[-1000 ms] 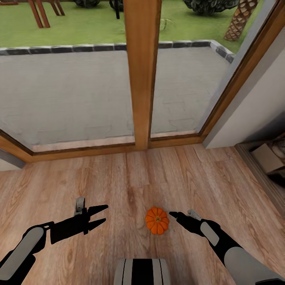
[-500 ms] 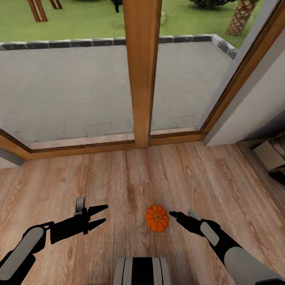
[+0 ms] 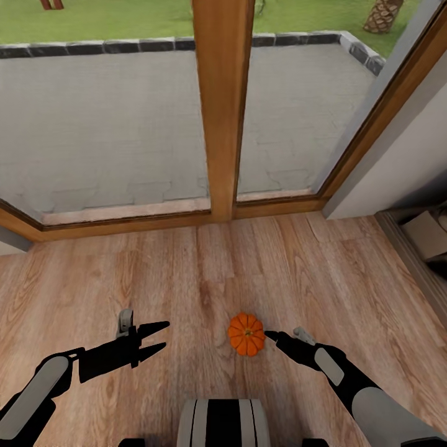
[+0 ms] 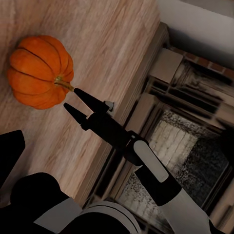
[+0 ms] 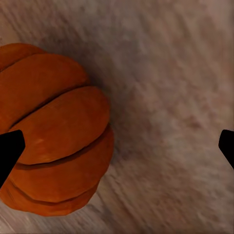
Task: Place each of the two pumpkins and all three candles from the living room inside a cabinet in the living room (use any cabinet), then make sure every cabinet is closed, and position the cauldron so it is next to a table in the living room.
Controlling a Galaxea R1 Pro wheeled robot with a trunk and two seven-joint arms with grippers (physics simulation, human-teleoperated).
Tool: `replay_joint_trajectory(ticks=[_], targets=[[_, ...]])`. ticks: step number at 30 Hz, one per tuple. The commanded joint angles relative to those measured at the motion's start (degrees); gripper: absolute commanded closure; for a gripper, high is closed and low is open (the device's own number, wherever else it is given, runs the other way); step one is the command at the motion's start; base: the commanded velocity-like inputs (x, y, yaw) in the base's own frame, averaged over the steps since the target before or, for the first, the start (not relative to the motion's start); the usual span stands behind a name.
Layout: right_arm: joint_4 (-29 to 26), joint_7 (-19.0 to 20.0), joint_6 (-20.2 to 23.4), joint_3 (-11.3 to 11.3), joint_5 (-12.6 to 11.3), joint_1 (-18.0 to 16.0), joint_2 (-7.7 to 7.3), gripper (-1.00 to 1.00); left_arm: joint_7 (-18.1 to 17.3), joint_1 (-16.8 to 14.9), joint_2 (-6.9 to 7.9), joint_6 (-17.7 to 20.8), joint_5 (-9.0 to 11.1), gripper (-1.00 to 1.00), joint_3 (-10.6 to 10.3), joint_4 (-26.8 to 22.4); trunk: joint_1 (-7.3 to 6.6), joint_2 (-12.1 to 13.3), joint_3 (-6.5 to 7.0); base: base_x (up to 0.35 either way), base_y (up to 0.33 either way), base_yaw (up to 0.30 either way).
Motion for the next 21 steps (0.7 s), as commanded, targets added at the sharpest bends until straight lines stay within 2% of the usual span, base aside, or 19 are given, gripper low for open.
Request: replay_joint_trajectory(ticks=[1,21], targets=[[-0.03,0.1,0.13,0.24,-0.21,-0.02,-0.05,-1.0,-0.54,-0.03,0.04,0.03,-0.46,-1.0,-0.05,0.01,-0.01,-0.01,-0.03,0.0,0.0,0.0],[-0.03,1.66,0.13,0.32,-0.05,-0.02,-0.05,-1.0,-0.56,-0.03,0.05,0.03,-0.46,-1.0,-0.05,-0.04,-0.01,-0.01,-0.03,0.0,0.0,0.0]])
